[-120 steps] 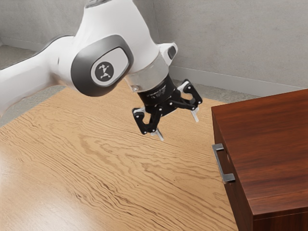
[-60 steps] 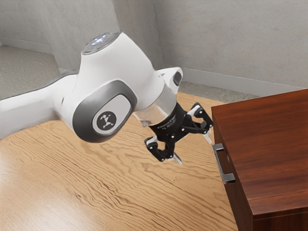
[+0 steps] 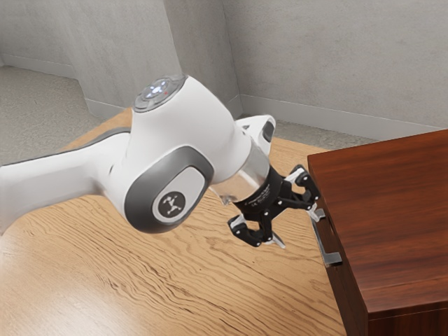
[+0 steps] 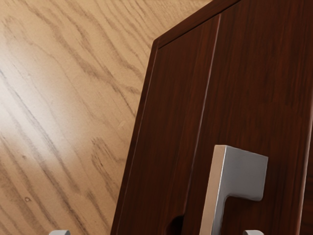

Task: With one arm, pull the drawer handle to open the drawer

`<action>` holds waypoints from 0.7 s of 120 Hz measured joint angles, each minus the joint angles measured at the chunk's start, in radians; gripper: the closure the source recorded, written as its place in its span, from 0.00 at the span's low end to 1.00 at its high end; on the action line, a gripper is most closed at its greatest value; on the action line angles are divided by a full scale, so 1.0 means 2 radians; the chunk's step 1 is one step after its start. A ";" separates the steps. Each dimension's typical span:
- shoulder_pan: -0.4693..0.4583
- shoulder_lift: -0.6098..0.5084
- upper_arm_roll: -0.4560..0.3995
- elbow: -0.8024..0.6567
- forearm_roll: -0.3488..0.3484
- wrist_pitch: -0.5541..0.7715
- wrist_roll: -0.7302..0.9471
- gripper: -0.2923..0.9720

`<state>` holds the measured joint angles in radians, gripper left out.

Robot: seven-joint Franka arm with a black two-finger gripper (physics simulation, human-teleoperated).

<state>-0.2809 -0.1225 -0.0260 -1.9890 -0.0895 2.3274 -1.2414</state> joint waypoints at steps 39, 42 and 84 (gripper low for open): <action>0.000 -0.002 -0.007 -0.016 0.000 0.022 -0.006 0.45; 0.000 -0.002 -0.008 -0.016 0.000 0.023 -0.007 0.45; -0.001 0.002 -0.008 -0.023 0.000 0.032 -0.010 0.47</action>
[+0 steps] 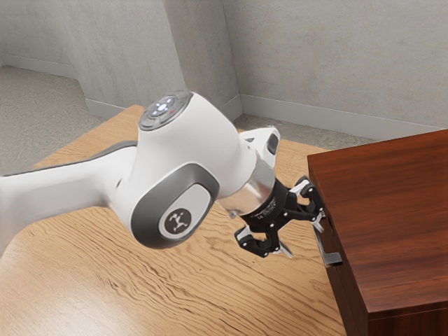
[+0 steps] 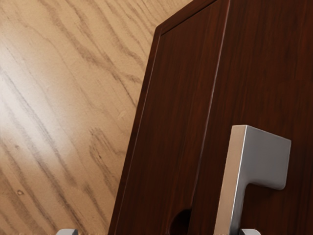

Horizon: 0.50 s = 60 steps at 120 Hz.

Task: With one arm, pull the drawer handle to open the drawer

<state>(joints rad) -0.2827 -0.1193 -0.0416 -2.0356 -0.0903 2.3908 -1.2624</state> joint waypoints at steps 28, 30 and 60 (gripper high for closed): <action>0.000 0.005 0.000 -0.001 0.000 0.004 -0.002 0.48; 0.000 0.005 0.000 -0.001 0.000 0.004 -0.002 0.48; 0.000 0.004 0.000 -0.006 0.000 0.008 -0.003 0.48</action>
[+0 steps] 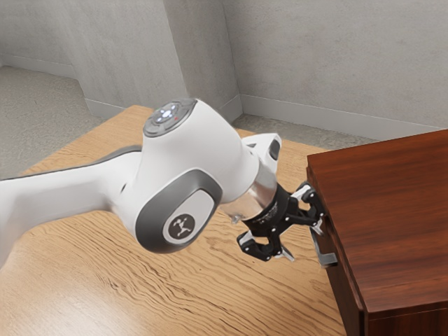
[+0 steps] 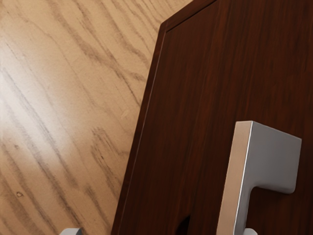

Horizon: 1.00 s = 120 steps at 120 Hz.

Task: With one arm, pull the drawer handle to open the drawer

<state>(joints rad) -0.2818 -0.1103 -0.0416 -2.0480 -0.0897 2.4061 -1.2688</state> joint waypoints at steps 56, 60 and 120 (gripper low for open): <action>0.001 -0.031 0.001 -0.041 0.000 0.021 -0.001 0.49; 0.001 -0.033 0.001 -0.044 0.000 0.022 -0.001 0.49; 0.000 -0.077 0.005 -0.091 0.001 0.040 -0.002 0.49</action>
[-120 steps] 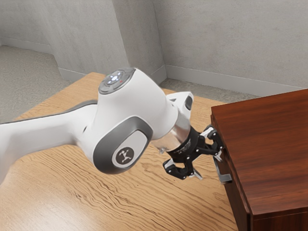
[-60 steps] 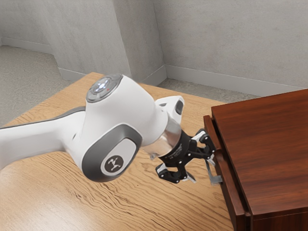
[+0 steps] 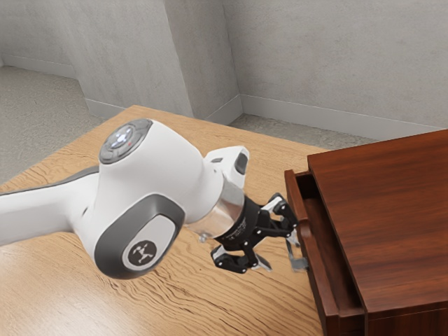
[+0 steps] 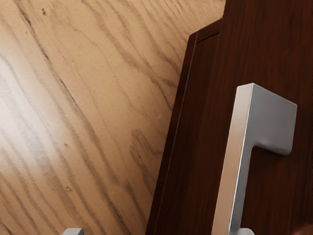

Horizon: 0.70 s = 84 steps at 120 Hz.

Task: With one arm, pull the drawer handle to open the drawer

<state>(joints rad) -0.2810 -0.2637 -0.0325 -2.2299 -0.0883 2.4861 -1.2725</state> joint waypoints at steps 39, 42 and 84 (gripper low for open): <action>0.000 -0.022 0.001 -0.022 0.000 0.005 0.000 0.50; 0.000 -0.024 0.001 -0.024 0.000 0.005 0.000 0.50; 0.000 -0.053 0.013 -0.056 0.001 0.011 0.000 0.50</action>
<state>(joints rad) -0.2810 -0.3702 -0.0059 -2.3423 -0.0854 2.5072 -1.2730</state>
